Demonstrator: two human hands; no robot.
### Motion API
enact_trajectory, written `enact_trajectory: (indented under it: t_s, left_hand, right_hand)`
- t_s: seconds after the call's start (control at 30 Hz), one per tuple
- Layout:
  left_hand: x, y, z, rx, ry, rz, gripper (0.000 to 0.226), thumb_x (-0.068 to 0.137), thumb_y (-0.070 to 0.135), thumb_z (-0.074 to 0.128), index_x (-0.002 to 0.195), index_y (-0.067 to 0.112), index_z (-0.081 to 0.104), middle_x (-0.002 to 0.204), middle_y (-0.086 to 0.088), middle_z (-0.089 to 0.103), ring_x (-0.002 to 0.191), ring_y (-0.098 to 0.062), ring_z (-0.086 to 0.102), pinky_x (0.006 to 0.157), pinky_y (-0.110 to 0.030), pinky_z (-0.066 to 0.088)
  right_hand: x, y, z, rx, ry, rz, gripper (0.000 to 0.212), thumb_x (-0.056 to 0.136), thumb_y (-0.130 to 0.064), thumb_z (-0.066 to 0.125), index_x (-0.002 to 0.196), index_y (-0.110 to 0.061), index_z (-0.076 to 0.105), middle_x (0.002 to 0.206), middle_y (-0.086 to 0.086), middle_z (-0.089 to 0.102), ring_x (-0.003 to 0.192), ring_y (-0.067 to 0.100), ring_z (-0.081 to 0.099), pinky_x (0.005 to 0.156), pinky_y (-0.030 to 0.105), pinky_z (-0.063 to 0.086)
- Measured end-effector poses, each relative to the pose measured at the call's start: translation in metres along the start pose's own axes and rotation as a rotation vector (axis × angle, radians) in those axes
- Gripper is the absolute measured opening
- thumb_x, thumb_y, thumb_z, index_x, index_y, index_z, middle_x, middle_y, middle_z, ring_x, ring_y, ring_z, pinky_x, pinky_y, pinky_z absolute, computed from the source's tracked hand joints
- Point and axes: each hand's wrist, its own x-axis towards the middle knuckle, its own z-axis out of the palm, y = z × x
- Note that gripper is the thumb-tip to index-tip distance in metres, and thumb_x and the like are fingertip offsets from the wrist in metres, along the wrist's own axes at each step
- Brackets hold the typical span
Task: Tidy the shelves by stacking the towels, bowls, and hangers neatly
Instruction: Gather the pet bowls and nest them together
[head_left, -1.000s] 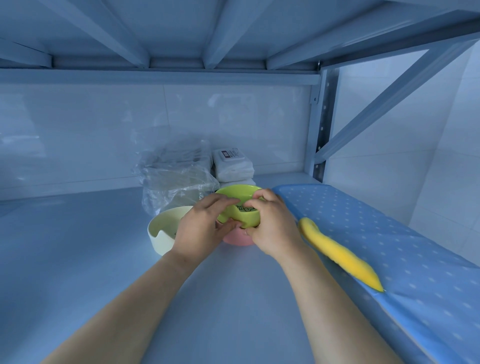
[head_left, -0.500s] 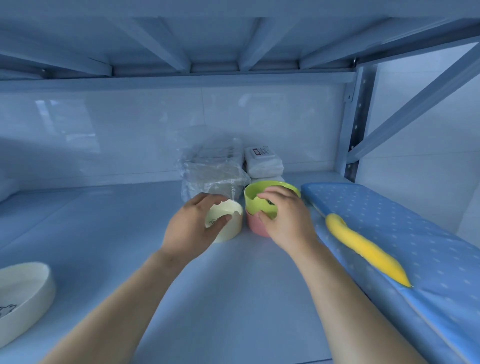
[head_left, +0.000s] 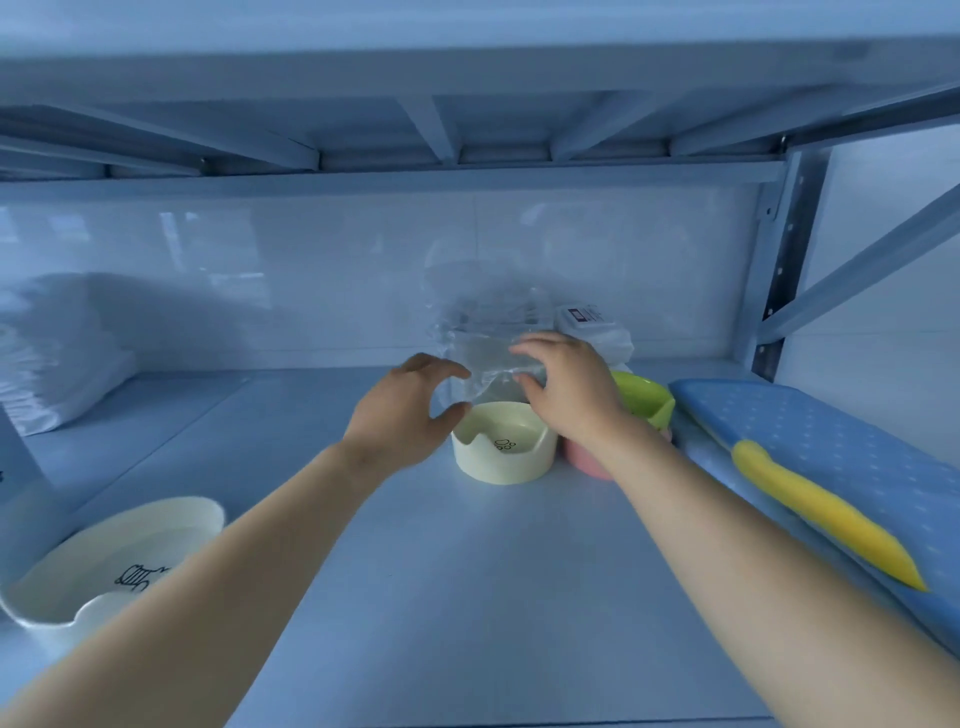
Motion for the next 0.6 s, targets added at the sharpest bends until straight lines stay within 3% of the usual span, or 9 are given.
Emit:
enact_trajectory:
  t_s: [0.17,0.23,0.33,0.47,0.6]
  left_hand:
    - [0.014,-0.006,0.004,0.031,-0.083,-0.011,0.039,0.087,0.037,0.056,0.125,0.035,0.049,0.132,0.011,0.045,0.115,-0.012,0.05,0.085,-0.032,0.048]
    - [0.014,-0.009,0.01,0.022,-0.089,-0.008,0.04,0.087,0.037,0.057,0.126,0.036,0.048,0.132,0.011,0.044,0.114,-0.012,0.05,0.085,-0.034,0.049]
    - [0.024,-0.014,0.014,0.018,-0.052,-0.014,0.044,0.086,0.035,0.058,0.129,0.035,0.047,0.136,0.01,0.041,0.119,-0.014,0.047,0.089,-0.037,0.048]
    - [0.054,-0.015,0.018,0.086,-0.033,-0.013,0.057,0.087,0.032,0.057,0.139,0.034,0.035,0.149,0.007,0.028,0.131,-0.02,0.036,0.1,-0.036,0.041]
    - [0.08,-0.011,0.033,0.157,-0.127,-0.058,0.062,0.093,0.027,0.048,0.147,0.03,0.018,0.156,0.006,0.011,0.139,-0.02,0.024,0.103,-0.038,0.036]
  right_hand:
    - [0.026,0.004,0.023,-0.172,-0.202,0.024,0.05,0.09,-0.008,0.051,0.138,-0.018,0.042,0.15,-0.002,0.033,0.136,0.017,0.033,0.106,0.029,0.029]
    - [0.033,0.008,0.03,-0.239,-0.238,0.036,0.056,0.089,0.0,0.047,0.141,-0.017,0.037,0.152,0.0,0.029,0.137,0.018,0.031,0.107,0.029,0.03]
    - [0.042,0.011,0.036,-0.314,-0.225,0.051,0.053,0.084,0.008,0.045,0.134,-0.009,0.043,0.145,0.006,0.039,0.133,0.022,0.036,0.102,0.031,0.038]
    - [0.047,0.015,0.036,-0.407,-0.196,0.072,0.036,0.081,0.01,0.045,0.113,-0.003,0.053,0.122,0.01,0.055,0.12,0.025,0.045,0.088,0.032,0.044]
    - [0.053,0.019,0.036,-0.419,-0.215,0.119,0.033,0.084,0.01,0.043,0.114,0.0,0.054,0.121,0.015,0.056,0.118,0.028,0.049,0.088,0.034,0.044]
